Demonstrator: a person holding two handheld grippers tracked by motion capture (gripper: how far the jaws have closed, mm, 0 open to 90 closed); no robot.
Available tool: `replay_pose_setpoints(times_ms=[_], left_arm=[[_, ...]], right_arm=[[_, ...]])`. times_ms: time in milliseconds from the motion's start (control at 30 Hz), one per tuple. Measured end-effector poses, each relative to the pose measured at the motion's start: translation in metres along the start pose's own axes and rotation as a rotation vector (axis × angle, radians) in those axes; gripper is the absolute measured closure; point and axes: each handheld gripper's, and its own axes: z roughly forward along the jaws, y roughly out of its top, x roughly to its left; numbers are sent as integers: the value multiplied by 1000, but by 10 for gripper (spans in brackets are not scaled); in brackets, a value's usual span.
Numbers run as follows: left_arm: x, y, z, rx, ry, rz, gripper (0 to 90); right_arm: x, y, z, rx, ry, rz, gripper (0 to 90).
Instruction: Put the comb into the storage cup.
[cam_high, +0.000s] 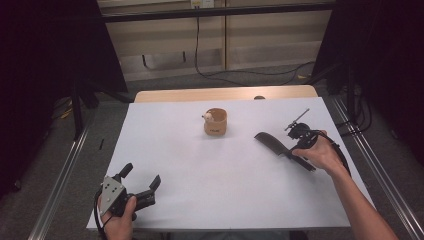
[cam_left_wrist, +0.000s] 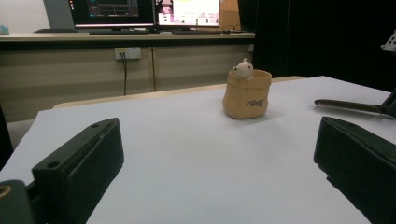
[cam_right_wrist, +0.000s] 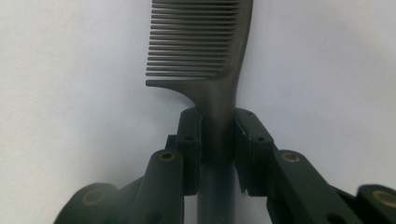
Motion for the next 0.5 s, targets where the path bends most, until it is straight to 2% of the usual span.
replay_pose_setpoints(times_ms=[133, 500], left_arm=[[-1, 0, 0, -2, -3, -1, 17], [0, 0, 0, 0, -1, 0, 16]], right_arm=[[0, -1, -4, -18, -3, 7, 732], [4, -3, -11, -112, -4, 11, 731]])
